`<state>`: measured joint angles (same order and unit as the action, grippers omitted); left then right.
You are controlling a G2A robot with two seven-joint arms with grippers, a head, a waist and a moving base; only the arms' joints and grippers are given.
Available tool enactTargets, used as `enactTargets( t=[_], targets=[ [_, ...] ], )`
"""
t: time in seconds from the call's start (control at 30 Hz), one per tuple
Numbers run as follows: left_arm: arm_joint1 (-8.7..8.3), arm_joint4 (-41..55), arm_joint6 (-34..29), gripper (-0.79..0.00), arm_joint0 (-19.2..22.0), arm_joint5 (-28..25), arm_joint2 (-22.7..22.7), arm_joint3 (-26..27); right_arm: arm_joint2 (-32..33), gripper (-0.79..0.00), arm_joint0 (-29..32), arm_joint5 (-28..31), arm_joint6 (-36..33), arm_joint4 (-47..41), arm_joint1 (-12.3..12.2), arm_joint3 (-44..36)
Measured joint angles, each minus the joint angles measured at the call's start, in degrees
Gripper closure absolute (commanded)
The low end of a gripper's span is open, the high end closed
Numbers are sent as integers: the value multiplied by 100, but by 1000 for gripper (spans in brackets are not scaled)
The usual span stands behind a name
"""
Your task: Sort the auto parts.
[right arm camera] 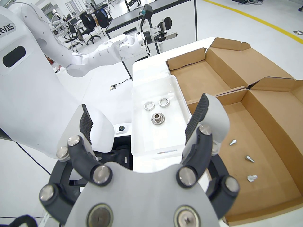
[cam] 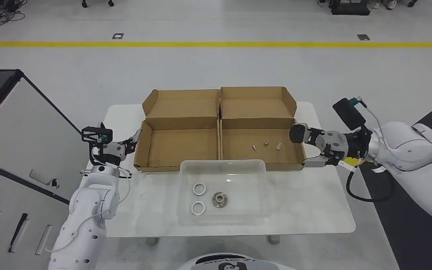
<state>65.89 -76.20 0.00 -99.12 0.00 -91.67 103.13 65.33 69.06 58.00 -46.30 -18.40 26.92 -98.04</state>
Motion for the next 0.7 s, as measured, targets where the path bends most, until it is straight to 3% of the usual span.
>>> enactTargets(
  t=[0.4, 0.5, 0.7],
  targets=[
    [0, 40, 37, -785, 28, -81, 10, 66, 0, -785, 0, 0, 0, 0, 0, 0],
    [-18, -57, -56, -785, 48, -461, 22, 301, 0, -785, 0, 0, 0, 0, 0, 0],
    [-83, -159, -1204, -785, 138, -1402, 8, 1103, 0, -785, 0, 0, 0, 0, 0, 0]
  ],
)
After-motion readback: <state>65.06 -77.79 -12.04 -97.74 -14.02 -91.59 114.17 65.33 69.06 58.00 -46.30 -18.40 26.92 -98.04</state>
